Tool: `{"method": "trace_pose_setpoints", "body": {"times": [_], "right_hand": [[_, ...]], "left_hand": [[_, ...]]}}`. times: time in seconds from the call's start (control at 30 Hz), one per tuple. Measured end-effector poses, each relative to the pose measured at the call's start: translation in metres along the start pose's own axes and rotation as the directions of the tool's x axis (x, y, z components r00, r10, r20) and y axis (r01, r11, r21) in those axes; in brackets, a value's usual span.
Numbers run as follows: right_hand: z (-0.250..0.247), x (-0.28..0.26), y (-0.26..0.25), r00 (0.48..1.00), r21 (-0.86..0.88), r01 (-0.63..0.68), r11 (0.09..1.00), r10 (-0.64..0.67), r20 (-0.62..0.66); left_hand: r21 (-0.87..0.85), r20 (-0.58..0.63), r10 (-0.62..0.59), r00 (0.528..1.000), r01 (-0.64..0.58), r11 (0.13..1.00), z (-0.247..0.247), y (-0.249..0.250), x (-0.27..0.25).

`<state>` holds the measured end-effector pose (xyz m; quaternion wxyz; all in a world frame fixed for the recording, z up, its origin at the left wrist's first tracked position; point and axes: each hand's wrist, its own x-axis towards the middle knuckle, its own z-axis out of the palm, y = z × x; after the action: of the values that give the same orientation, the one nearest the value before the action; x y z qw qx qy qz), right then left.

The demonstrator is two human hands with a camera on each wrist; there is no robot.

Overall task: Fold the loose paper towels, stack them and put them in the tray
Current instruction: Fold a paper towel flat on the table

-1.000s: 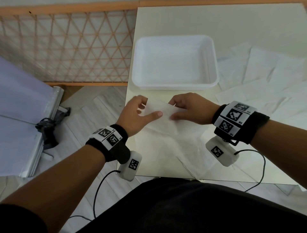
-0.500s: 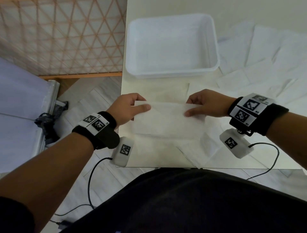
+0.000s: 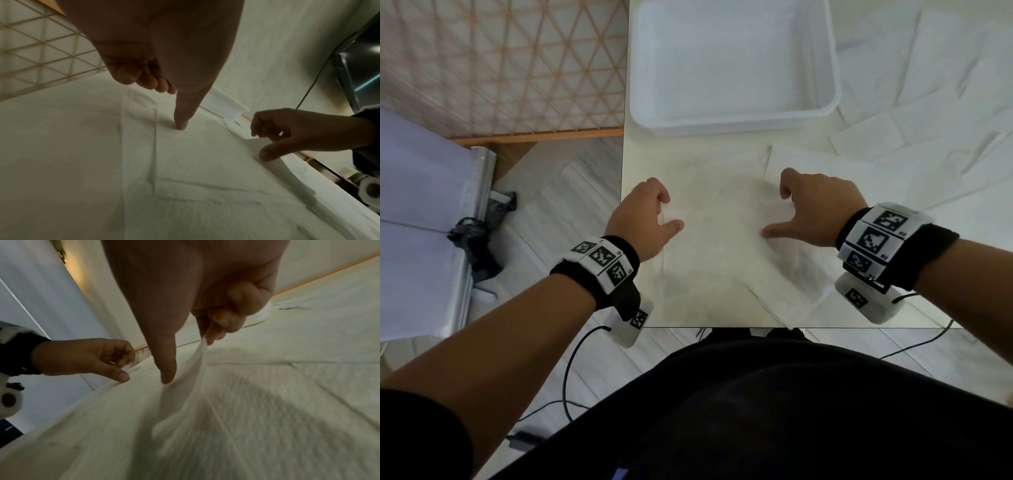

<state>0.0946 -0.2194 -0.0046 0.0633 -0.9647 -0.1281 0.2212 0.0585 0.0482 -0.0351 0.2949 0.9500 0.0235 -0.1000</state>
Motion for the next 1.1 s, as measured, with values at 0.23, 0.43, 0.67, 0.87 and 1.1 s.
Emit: {"method": "trace_pose_setpoints", "body": {"times": [0.23,0.43,0.67,0.87,1.1], "right_hand": [[0.015,-0.014,-0.024,0.951,-0.1,0.264,0.959,-0.276,-0.138],[0.066,-0.018,-0.022,0.922,-0.134,0.384,0.914,-0.371,0.112],[0.075,-0.018,0.005,0.925,-0.127,0.378,0.917,-0.368,0.093],[0.069,-0.02,0.007,0.919,-0.128,0.388,0.913,-0.373,0.126],[0.054,-0.018,-0.005,0.926,-0.142,0.378,0.915,-0.373,0.064]], "left_hand": [[0.157,0.176,0.289,0.941,-0.317,0.935,0.024,0.021,-0.016],[0.372,0.465,0.193,0.864,-0.389,0.843,0.053,0.024,-0.024],[0.457,0.486,0.159,0.859,-0.405,0.792,0.04,0.0,-0.024],[0.488,0.501,0.092,0.86,-0.37,0.79,0.02,-0.021,-0.028],[0.326,0.322,0.231,0.918,-0.337,0.883,0.001,-0.012,-0.025]]}}
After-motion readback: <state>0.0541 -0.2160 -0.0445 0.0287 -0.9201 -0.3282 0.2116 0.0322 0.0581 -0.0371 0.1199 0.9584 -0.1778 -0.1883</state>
